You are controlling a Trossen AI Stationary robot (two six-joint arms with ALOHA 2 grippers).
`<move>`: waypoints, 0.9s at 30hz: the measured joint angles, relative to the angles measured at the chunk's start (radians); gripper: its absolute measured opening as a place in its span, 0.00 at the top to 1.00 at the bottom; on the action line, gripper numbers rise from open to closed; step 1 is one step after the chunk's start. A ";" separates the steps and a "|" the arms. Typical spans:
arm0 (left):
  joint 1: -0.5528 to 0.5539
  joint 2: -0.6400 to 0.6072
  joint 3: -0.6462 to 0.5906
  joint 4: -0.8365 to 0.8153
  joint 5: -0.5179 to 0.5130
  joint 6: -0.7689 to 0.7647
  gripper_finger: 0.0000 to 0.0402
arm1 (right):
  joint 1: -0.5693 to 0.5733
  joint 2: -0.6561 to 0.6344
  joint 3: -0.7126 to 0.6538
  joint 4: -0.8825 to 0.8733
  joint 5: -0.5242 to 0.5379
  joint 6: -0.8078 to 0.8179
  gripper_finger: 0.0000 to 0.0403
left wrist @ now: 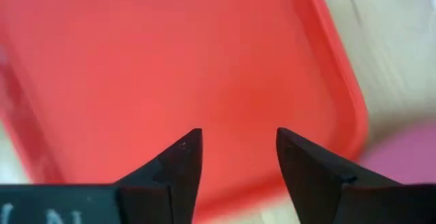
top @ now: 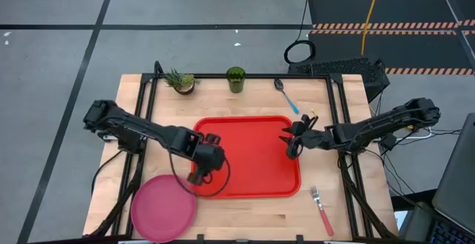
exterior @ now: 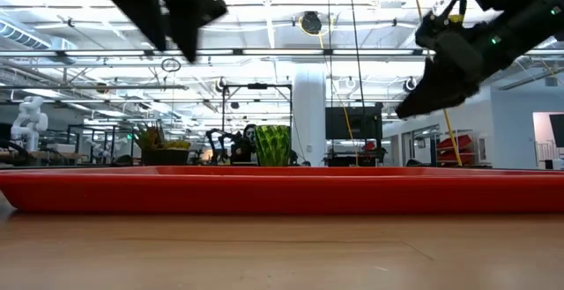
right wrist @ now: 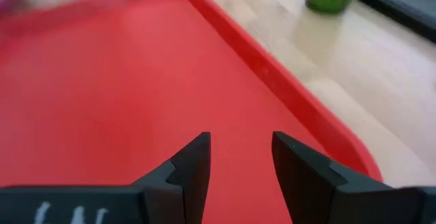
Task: Pick and place plate/cup/fork/spoon on tray
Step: Put the pink plate on the red serving tray
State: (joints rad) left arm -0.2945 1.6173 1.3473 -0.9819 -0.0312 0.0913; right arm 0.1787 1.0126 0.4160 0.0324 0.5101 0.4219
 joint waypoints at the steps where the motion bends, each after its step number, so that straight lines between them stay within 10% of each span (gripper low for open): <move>1: -0.015 0.000 0.016 -0.062 -0.003 -0.025 0.55 | 0.000 -0.009 0.000 0.010 -0.005 -0.012 0.63; 14: -0.263 0.000 -0.002 -0.355 -0.006 -0.483 0.66 | 0.029 -0.128 0.000 0.038 -0.070 -0.082 0.63; 27: -0.344 0.000 -0.190 -0.276 -0.021 -0.511 0.63 | 0.004 -0.183 0.000 0.039 -0.068 -0.154 0.63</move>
State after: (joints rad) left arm -0.6388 1.6173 1.1574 -1.2579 -0.0525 -0.4202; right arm 0.1825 0.8295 0.4160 0.0711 0.4423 0.2676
